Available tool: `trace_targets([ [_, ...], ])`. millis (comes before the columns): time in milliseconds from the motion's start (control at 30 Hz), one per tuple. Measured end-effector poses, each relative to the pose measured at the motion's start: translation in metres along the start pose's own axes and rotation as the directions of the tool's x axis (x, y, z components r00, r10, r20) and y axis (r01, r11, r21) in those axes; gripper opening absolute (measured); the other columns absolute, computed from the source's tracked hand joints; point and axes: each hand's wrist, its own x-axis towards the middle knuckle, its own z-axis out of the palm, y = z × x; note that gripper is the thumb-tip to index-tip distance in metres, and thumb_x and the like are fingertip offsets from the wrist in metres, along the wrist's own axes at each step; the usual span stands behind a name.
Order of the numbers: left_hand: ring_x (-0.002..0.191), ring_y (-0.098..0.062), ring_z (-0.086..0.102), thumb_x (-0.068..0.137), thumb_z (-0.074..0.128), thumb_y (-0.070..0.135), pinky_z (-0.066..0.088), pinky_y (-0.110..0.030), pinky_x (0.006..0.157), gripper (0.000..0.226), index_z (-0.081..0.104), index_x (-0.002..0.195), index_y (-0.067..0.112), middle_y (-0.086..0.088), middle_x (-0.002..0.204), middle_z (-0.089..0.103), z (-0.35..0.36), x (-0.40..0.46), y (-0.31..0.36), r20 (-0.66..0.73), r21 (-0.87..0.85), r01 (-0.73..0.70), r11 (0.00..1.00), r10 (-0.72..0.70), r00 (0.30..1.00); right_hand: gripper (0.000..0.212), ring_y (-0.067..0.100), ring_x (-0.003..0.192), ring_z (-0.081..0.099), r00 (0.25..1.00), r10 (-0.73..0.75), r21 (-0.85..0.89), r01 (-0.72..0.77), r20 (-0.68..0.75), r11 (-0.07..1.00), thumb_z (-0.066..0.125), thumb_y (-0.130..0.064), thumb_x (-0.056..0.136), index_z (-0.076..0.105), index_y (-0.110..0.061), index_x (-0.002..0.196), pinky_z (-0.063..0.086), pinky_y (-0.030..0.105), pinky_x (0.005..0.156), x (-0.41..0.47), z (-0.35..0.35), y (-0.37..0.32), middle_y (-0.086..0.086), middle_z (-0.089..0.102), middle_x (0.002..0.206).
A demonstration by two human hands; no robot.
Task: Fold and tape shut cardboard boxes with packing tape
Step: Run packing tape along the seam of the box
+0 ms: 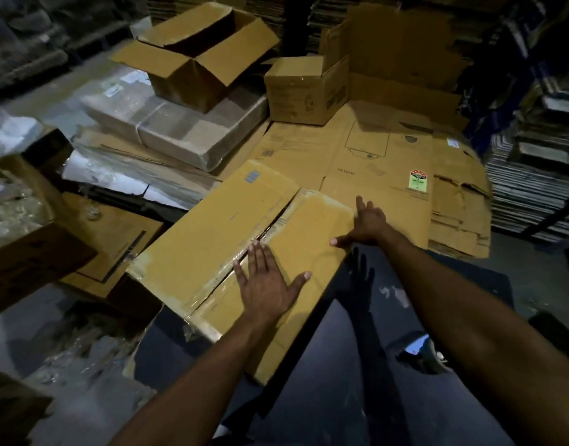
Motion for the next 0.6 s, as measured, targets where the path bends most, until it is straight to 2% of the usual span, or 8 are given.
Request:
trace_targets([
  [33,0.169,-0.03,-0.013,0.084,0.003,0.105,-0.009,-0.07,0.129,0.134,-0.005,0.173,0.004,-0.017,0.182,-0.011,0.001,-0.001,-0.003,-0.012,0.026,-0.006,1.0,0.006,1.0,0.171,0.041,0.157,0.027,0.999,0.004,0.036,-0.006,0.049,0.999,0.088,-0.089,0.041,0.0,-0.021,0.171,0.034,0.05,0.124,0.003,-0.001,0.002,0.017,0.02,0.175],
  [100,0.17,-0.032,-0.006,0.086,0.004,0.103,-0.012,-0.072,0.127,0.131,0.003,0.174,0.006,-0.019,0.182,-0.002,0.001,-0.002,-0.009,-0.053,0.09,-0.03,0.996,0.035,0.998,0.16,0.035,0.138,0.053,0.998,-0.013,0.097,0.007,0.062,0.995,0.089,-0.089,0.035,0.03,-0.015,0.165,0.049,0.043,0.112,-0.007,0.001,0.003,0.014,0.049,0.16],
  [167,0.17,-0.034,0.0,0.088,0.009,0.103,-0.01,-0.071,0.128,0.128,0.011,0.175,0.008,-0.021,0.182,0.006,0.002,-0.003,-0.017,-0.115,0.122,-0.065,0.99,0.079,0.99,0.145,0.027,0.12,0.062,0.999,-0.045,0.169,0.041,0.02,0.985,0.088,-0.091,0.03,0.049,-0.02,0.15,0.056,0.043,0.101,-0.033,0.011,0.007,0.007,0.063,0.142],
  [233,0.17,-0.034,-0.001,0.089,0.015,0.102,-0.009,-0.067,0.131,0.127,0.013,0.175,0.01,-0.02,0.182,0.004,0.003,-0.002,-0.028,-0.163,0.113,-0.1,0.989,0.117,0.98,0.138,0.024,0.118,0.065,0.999,-0.05,0.23,0.049,-0.001,0.972,0.088,-0.091,0.031,0.052,-0.027,0.148,0.058,0.043,0.097,-0.068,0.024,0.014,0.002,0.066,0.14],
  [300,0.17,-0.03,-0.006,0.09,0.014,0.102,-0.01,-0.063,0.133,0.125,0.006,0.175,0.011,-0.014,0.183,-0.003,0.006,0.0,-0.039,-0.156,0.123,-0.141,0.982,0.16,0.975,0.144,0.028,0.122,0.065,0.999,0.042,0.241,-0.039,-0.008,0.97,0.081,-0.098,0.029,0.049,-0.028,0.15,0.058,0.049,0.098,-0.106,0.038,0.02,0.004,0.062,0.143],
  [467,0.17,-0.02,0.0,0.097,0.011,0.094,0.0,-0.058,0.135,0.113,0.012,0.176,0.014,-0.004,0.183,0.002,0.007,0.022,-0.065,-0.054,0.21,-0.36,0.909,0.378,0.924,0.14,0.03,0.118,0.066,0.979,0.197,0.039,-0.195,-0.043,0.98,0.052,-0.114,0.04,0.055,-0.015,0.139,0.058,0.045,0.095,-0.184,0.07,0.021,0.01,0.066,0.132],
  [533,0.17,-0.021,0.008,0.101,0.012,0.09,0.006,-0.055,0.136,0.106,0.019,0.175,0.014,-0.006,0.183,0.011,0.0,0.036,-0.073,-0.03,0.239,-0.434,0.869,0.453,0.891,0.118,0.029,0.11,0.069,0.979,0.204,-0.056,-0.204,0.006,0.977,0.046,-0.112,0.054,0.062,-0.014,0.119,0.059,0.041,0.089,-0.198,0.079,0.022,0.009,0.07,0.121],
  [600,0.169,-0.022,0.016,0.104,0.017,0.085,0.012,-0.053,0.136,0.099,0.031,0.171,0.013,-0.009,0.181,0.022,-0.009,0.044,-0.075,-0.031,0.225,-0.48,0.848,0.498,0.867,0.1,0.023,0.087,0.07,0.981,0.183,-0.065,-0.18,0.057,0.982,0.039,-0.111,0.061,0.063,-0.019,0.091,0.056,0.035,0.073,-0.199,0.089,0.029,0.003,0.072,0.095],
])
